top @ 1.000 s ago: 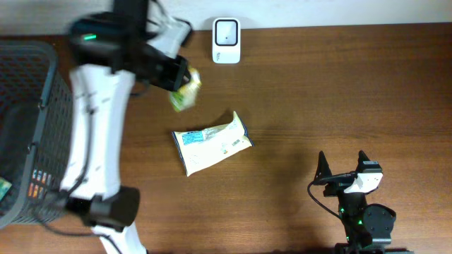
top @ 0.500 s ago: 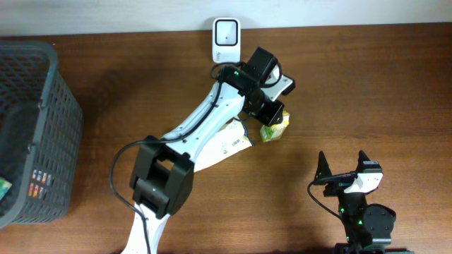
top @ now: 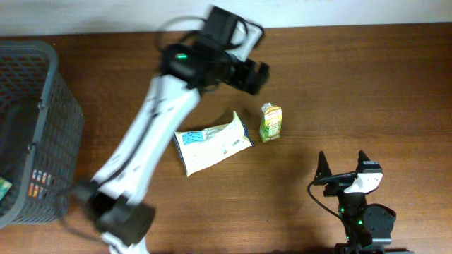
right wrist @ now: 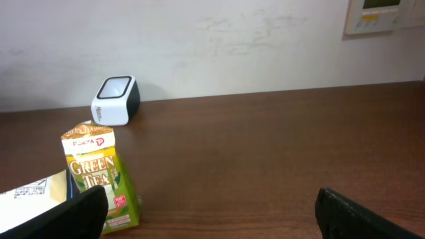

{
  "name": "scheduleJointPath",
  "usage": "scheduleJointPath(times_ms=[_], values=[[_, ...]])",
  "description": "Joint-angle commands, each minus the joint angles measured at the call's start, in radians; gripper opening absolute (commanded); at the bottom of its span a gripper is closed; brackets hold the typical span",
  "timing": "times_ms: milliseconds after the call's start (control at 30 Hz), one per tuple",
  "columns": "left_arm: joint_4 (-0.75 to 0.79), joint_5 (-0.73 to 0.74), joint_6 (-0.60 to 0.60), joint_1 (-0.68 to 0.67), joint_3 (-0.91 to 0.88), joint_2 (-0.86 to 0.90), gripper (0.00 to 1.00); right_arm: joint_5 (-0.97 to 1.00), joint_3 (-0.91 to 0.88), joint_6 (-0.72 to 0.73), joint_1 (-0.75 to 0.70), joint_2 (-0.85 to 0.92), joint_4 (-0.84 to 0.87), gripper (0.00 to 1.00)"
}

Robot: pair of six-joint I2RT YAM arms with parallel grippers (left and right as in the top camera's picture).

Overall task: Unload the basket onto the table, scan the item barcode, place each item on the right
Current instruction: 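Carry the green tea carton out and set it on the table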

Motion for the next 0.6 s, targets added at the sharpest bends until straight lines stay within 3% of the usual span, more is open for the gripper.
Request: scheduleJointPath(times_ms=[0, 100, 200, 267, 367, 567], values=[[-0.006, -0.122, 0.042, 0.079, 0.03, -0.168, 0.99, 0.002, -0.006, -0.008, -0.006, -0.007, -0.002, 0.99], [-0.042, -0.275, 0.053, 0.2, 0.03, -0.282, 0.99, 0.002, -0.006, -0.008, -0.006, -0.007, -0.002, 0.99], [-0.114, -0.612, -0.156, 0.408, 0.03, -0.377, 0.99, 0.002, -0.006, -0.008, -0.006, -0.007, -0.002, 0.99], [-0.213, -0.704, -0.306, 0.539, 0.029, -0.383, 0.99, 0.002, -0.006, -0.008, -0.006, -0.007, -0.002, 0.98], [-0.278, -0.704, -0.418, 0.729, 0.01, -0.367, 0.99, 0.002, -0.006, -0.008, -0.006, -0.007, -0.002, 0.99], [-0.288, -0.614, -0.435, 1.022, -0.033, -0.26, 0.99, 0.002, -0.006, -0.008, -0.006, -0.007, -0.002, 0.99]])
